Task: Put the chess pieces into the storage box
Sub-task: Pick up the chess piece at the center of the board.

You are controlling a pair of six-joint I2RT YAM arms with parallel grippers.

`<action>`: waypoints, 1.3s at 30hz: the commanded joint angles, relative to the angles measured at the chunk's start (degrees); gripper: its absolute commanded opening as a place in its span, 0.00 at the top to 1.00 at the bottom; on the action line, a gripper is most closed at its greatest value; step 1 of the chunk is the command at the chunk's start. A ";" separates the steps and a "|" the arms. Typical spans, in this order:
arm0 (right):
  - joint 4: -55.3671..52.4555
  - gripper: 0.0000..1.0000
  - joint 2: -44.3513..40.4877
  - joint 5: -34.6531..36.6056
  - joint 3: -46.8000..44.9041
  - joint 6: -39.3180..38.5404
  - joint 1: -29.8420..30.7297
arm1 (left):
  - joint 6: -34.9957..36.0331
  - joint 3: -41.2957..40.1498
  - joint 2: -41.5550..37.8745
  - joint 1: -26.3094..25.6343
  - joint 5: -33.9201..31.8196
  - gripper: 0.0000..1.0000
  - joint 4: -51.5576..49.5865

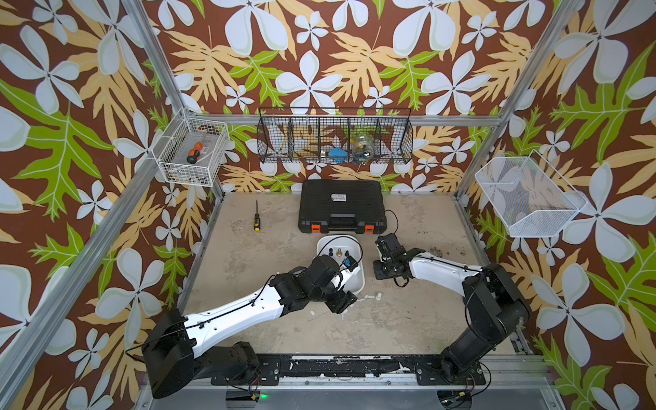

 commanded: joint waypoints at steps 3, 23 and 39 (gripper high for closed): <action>0.40 0.84 -0.03 0.52 0.07 -0.07 -0.01 | 0.67 0.23 0.03 -0.04 -0.02 0.34 -0.15; -2.96 0.90 -4.38 2.00 2.82 -0.25 1.81 | -0.73 0.76 -1.10 -0.02 -0.94 0.34 0.96; -5.81 0.90 -0.74 2.30 17.69 -2.00 11.00 | -6.65 -2.14 -6.73 13.43 -1.05 0.39 4.64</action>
